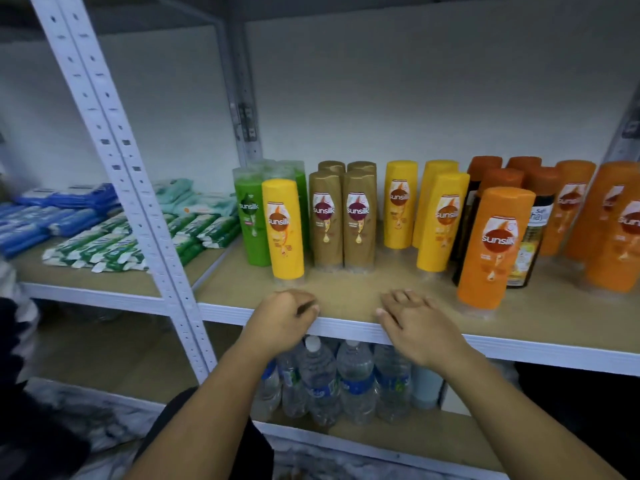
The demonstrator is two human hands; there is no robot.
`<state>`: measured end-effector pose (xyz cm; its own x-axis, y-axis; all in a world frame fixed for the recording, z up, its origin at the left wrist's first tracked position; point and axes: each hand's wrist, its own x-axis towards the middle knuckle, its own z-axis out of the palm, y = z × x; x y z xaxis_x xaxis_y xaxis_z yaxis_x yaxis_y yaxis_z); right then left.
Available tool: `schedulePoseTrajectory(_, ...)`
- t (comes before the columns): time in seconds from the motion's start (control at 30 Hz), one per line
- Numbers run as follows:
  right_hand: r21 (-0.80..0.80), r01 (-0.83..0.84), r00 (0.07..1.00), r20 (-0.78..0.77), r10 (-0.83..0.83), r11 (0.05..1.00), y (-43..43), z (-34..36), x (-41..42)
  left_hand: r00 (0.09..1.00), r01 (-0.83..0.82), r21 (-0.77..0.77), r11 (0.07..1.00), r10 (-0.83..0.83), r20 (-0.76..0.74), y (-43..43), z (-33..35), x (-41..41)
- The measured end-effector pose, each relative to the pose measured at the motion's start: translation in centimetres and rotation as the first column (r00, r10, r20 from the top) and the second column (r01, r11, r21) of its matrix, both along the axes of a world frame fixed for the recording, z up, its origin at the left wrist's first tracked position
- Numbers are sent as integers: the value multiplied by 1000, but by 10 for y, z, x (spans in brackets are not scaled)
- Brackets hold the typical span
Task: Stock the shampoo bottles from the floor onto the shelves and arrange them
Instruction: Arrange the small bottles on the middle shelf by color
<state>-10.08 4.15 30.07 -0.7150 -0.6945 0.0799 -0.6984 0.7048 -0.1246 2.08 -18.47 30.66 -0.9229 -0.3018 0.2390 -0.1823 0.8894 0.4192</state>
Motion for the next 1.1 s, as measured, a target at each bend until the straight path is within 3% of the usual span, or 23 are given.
schedulePoseTrajectory(0.2,59,47,998,26,-48,997,-26,-6,-12,928,-301,199,933,334,-164,-35,-2,6)
schedulePoseTrajectory(0.33,49,61,997,38,-63,997,-29,-10,-10,885,-316,408,857,421,-199,-48,-2,-2)
schedulePoseTrajectory(0.5,14,38,999,24,-38,999,-22,-10,-9,938,-114,639,761,294,-182,-57,1,-27)
schedulePoseTrajectory(0.83,-70,-3,999,31,6,998,12,-9,3,938,-70,625,777,265,-224,-39,8,-36)
schedulePoseTrajectory(1.1,-288,32,999,11,-30,957,65,2,13,971,90,641,762,77,-228,26,9,-47)
